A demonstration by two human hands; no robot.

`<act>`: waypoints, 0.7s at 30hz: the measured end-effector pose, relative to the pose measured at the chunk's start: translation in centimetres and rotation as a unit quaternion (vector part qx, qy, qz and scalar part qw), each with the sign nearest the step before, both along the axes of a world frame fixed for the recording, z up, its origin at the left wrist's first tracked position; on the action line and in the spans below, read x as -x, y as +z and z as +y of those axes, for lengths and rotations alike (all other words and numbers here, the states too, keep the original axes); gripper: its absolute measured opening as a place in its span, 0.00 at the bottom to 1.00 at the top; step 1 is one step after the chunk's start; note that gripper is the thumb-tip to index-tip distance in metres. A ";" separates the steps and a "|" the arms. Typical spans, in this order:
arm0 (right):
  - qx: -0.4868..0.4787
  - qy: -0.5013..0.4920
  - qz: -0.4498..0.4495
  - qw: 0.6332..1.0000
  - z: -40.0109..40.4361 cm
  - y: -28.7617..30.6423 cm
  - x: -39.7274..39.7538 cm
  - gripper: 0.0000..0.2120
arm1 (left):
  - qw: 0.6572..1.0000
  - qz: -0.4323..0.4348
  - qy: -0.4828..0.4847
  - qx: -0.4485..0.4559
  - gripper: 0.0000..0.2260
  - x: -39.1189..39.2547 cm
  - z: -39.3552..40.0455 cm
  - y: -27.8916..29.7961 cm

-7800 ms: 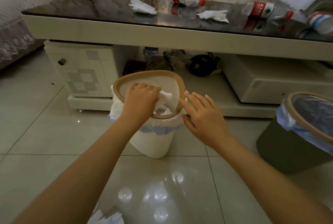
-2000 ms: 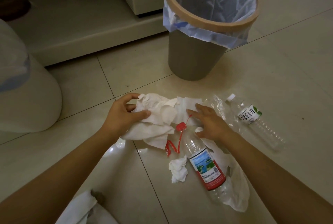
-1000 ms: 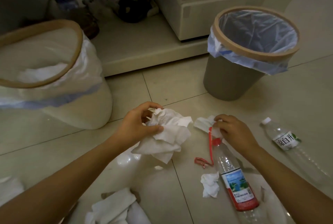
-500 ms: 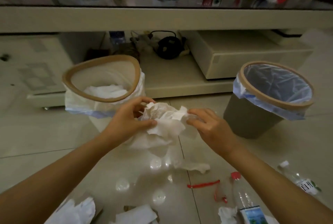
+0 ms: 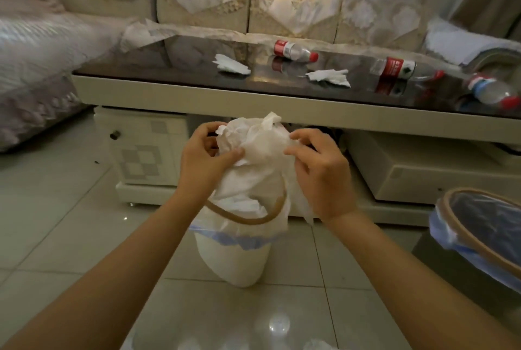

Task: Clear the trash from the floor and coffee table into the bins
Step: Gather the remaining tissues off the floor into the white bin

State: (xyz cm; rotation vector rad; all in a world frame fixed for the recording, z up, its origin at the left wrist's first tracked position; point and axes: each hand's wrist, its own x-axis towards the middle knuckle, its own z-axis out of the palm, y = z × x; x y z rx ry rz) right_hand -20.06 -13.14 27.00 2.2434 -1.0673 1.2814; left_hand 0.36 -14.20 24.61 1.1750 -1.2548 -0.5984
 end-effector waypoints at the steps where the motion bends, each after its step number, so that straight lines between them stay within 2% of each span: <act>1: -0.010 0.008 -0.047 0.999 -0.7 0.3 -1.4 0.06 | 1.000 0.016 0.014 0.004 0.21 -0.4 -0.7 -0.2; 4: -0.066 0.032 -0.145 0.987 -2.6 -0.5 -5.1 0.08 | 0.999 0.001 0.049 -0.011 0.20 -1.4 -2.4 -1.7; 7: -0.142 0.033 -0.196 0.970 -4.0 -3.3 -7.5 0.08 | 0.992 -0.078 0.080 -0.058 0.20 -2.4 -3.3 -4.2; 9: -0.247 0.036 -0.230 0.941 -4.9 -5.2 -8.4 0.10 | 0.986 -0.123 0.074 -0.089 0.19 -3.1 -4.1 -6.0; 11: -0.429 0.067 -0.210 0.876 -5.5 -6.8 -8.9 0.18 | 0.972 -0.189 0.042 -0.133 0.17 -3.4 -4.9 -7.1; 12: -0.505 0.072 -0.163 0.845 -5.8 -7.6 -8.9 0.22 | 0.961 -0.230 0.018 -0.154 0.18 -3.4 -5.2 -7.4; 13: -0.534 0.058 -0.079 0.840 -5.9 -8.3 -8.8 0.26 | 0.947 -0.274 -0.004 -0.167 0.20 -3.2 -5.4 -7.7; 15: -0.479 -0.004 0.093 0.873 -5.9 -9.1 -8.4 0.29 | 0.926 -0.345 -0.016 -0.149 0.22 -2.9 -5.5 -7.9; 16: -0.429 -0.028 0.144 0.891 -5.8 -9.2 -8.2 0.30 | 0.923 -0.366 -0.011 -0.122 0.22 -2.8 -5.3 -7.9; 18: -0.363 -0.050 0.192 0.911 -5.3 -8.9 -7.7 0.30 | 0.922 -0.382 -0.004 -0.070 0.21 -2.8 -4.5 -8.0; 21: -0.312 -0.049 0.195 0.929 -3.6 -8.6 -6.6 0.26 | 0.919 -0.392 0.003 -0.039 0.19 -2.9 -2.2 -8.2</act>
